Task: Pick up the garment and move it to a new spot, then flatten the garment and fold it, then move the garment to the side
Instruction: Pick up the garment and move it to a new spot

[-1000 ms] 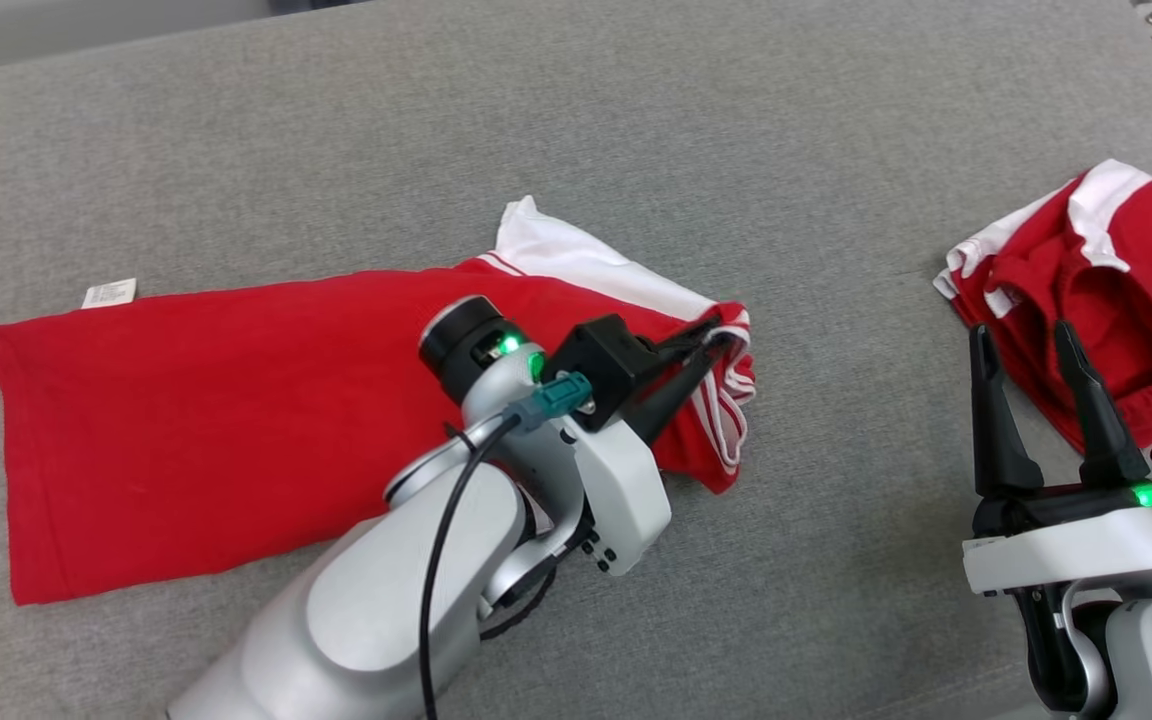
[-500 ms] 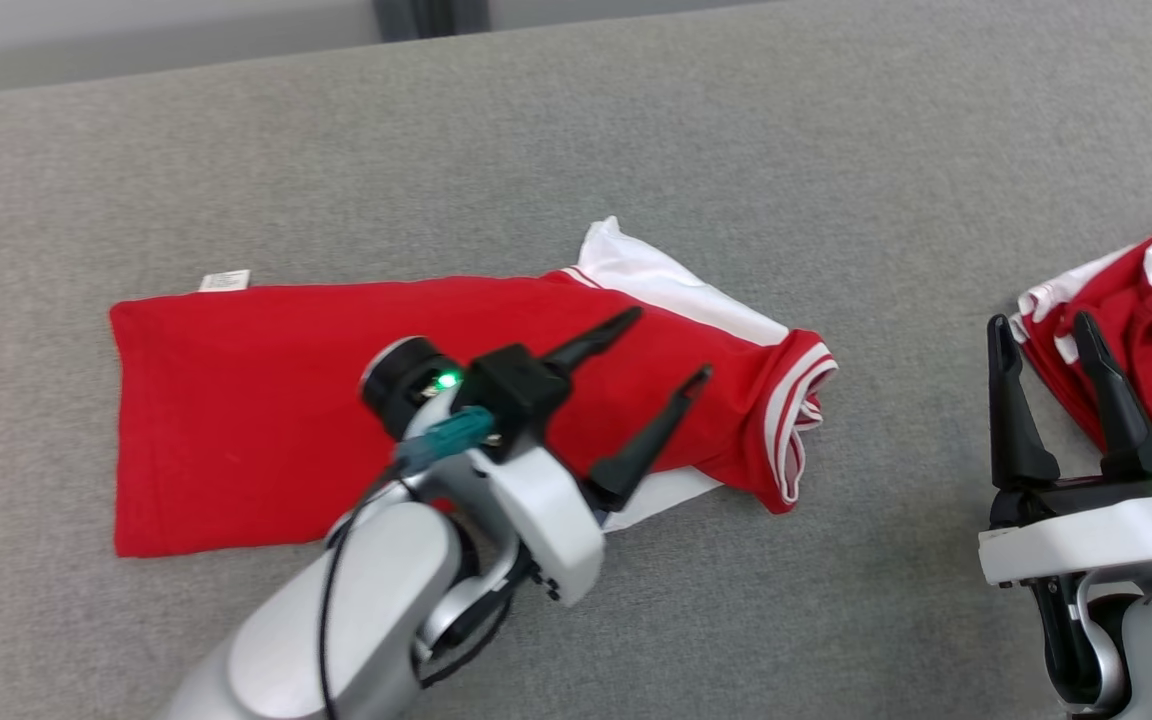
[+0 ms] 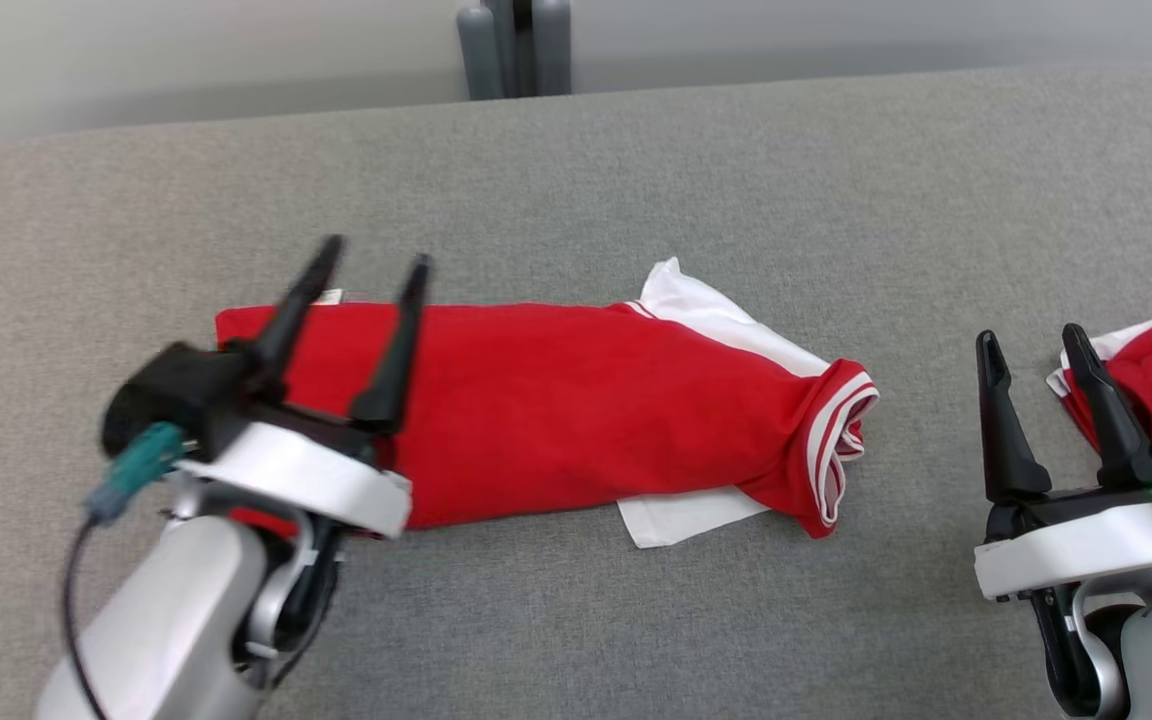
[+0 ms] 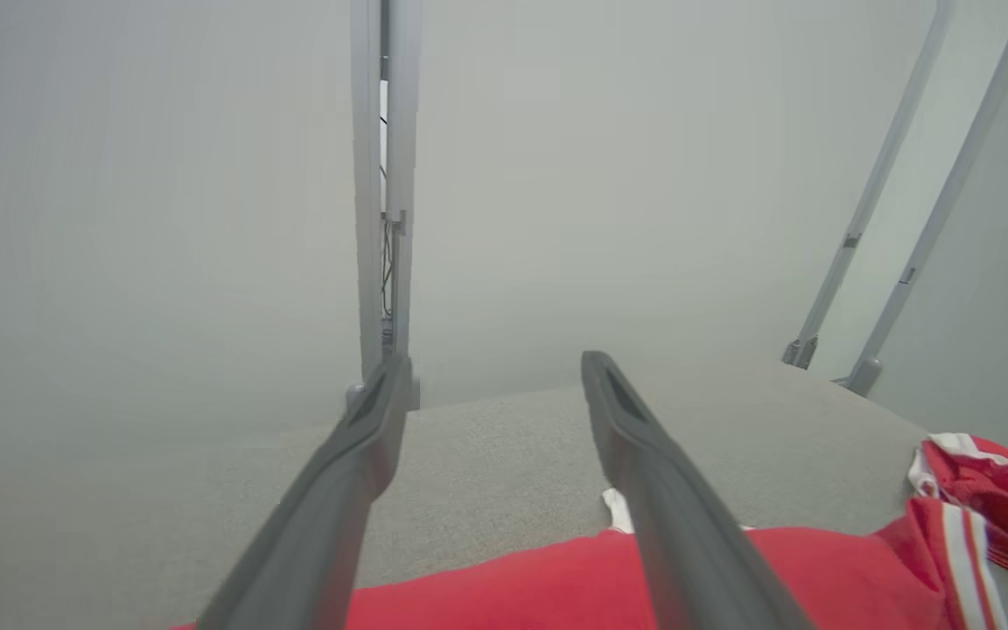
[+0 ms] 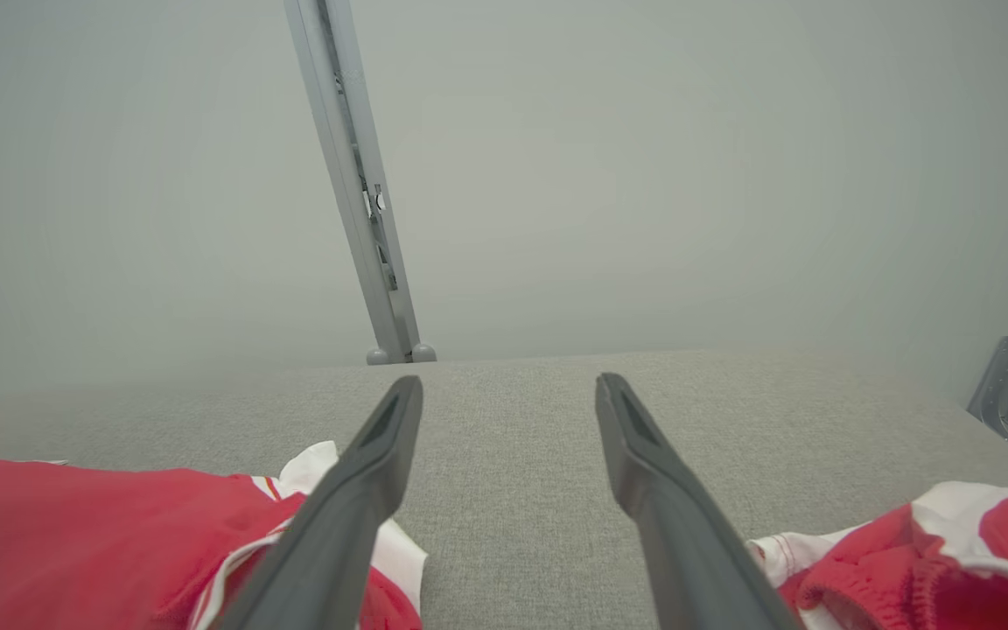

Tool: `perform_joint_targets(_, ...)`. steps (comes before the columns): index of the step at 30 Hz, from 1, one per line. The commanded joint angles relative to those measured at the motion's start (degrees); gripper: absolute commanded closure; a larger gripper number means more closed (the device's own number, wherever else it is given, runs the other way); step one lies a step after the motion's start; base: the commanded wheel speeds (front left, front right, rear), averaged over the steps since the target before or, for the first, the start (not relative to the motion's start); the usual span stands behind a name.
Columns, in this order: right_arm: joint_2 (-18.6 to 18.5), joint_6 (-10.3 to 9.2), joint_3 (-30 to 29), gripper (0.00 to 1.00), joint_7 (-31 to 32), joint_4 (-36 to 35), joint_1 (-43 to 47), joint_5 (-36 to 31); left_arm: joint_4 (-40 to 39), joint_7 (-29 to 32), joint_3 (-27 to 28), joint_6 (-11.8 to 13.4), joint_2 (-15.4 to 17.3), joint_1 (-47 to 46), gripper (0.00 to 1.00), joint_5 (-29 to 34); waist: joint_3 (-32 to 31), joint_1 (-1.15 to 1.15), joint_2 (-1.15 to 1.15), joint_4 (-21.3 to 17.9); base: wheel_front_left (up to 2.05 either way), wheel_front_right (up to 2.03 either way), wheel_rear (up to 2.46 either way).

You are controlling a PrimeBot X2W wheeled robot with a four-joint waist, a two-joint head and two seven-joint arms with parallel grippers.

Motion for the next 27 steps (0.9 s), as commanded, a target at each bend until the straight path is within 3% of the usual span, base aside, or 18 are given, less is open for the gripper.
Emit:
perform_joint_targets(1,-0.29,-0.02,-0.04,0.0,0.26,-0.23,0.75,-0.16,-0.21,-1.22,1.67,0.97,0.89,1.3,0.0,-0.52,-0.93,0.0,0.0,0.67,0.0,0.0,0.0)
perform_joint_targets(10,-0.29,-0.02,0.28,0.0,1.57,-0.56,2.12,-1.04,-0.89,-4.92,10.2,5.09,4.32,8.41,0.0,-2.22,-3.7,0.0,0.0,1.7,0.0,0.0,0.0)
perform_joint_targets(15,-0.29,-0.02,0.53,0.0,2.38,-0.87,3.23,-1.37,-2.3,-5.64,14.24,6.04,5.53,13.56,0.0,-2.32,-5.46,0.0,0.0,2.11,0.0,0.0,0.0)
perform_joint_targets(27,-0.29,-0.02,1.85,0.0,3.57,-1.59,6.85,-0.56,-6.57,-5.83,16.44,8.08,7.22,23.24,0.0,-0.11,-8.41,0.0,0.0,2.45,0.0,0.0,0.0)
